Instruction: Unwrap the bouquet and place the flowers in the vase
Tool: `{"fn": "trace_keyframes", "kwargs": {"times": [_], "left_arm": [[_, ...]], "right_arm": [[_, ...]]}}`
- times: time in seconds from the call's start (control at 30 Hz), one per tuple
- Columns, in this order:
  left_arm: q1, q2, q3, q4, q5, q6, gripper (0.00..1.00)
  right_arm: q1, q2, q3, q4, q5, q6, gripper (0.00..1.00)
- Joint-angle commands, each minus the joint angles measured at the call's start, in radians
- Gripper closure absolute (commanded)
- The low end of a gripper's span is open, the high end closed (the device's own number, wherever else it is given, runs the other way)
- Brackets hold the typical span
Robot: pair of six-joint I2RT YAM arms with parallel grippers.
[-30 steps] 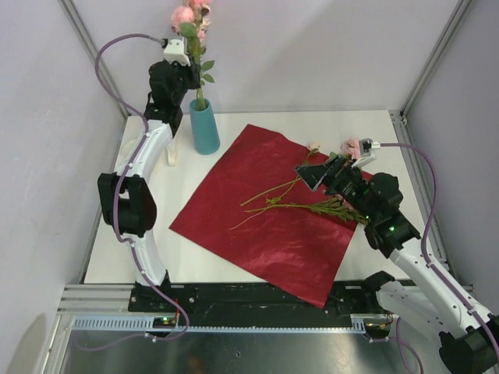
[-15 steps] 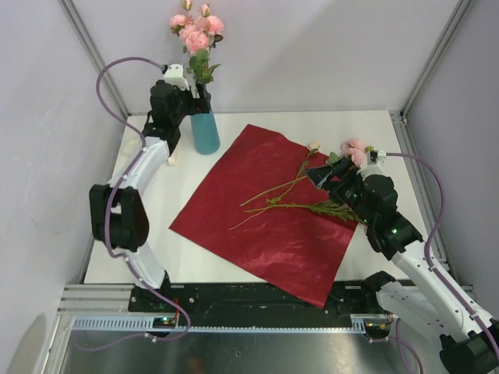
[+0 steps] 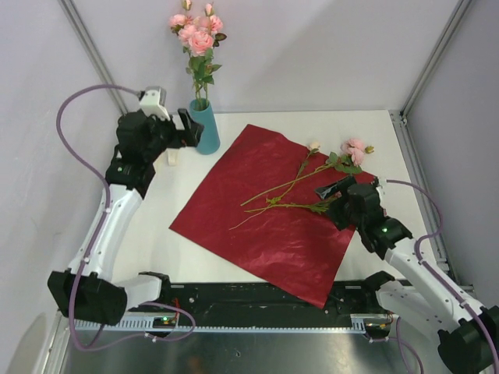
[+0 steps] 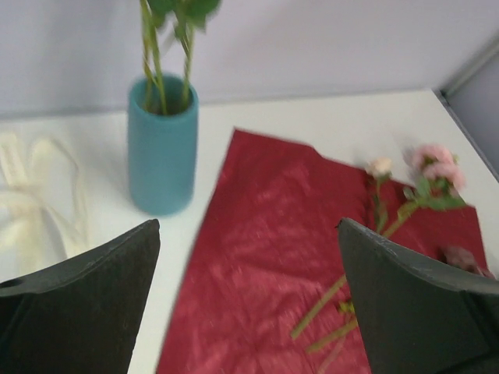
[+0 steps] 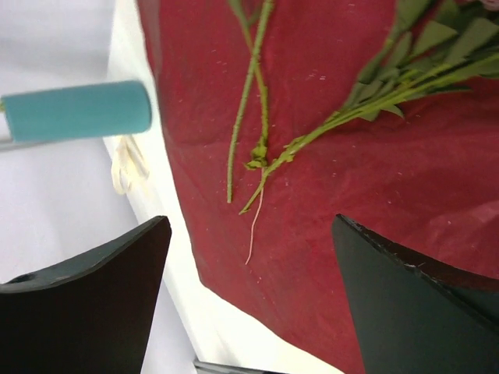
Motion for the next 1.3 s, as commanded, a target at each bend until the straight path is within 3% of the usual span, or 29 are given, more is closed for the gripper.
{"fn": "trace_keyframes", "kwargs": {"times": [0.0,0.43,0.7,0.93,1.27], "left_arm": [[-0.006,-0.096,-0.129,-0.068,0.135,-0.095,0.0],[-0.154,-0.4,-0.399,-0.066,0.2,-0.095,0.0],[-0.164,-0.49,-0.48,-0.014,0.095,-0.182,0.0],[-0.169,-0.478,-0.484,-0.014,0.143,-0.16,0.0],[-0.179,-0.458,-0.483,-0.013,0.17,-0.147,0.0]], "right_arm": [[0.001,0.057,-0.004,-0.049,0.089,0.177,0.11],[-0.075,0.366,-0.014,0.57,0.074,-0.208,0.24],[-0.205,0.674,-0.005,0.957,-0.065,-0.231,0.36],[-0.289,0.93,0.05,1.083,-0.162,-0.122,0.44],[-0.323,1.062,0.099,1.167,-0.187,-0.081,0.44]]}}
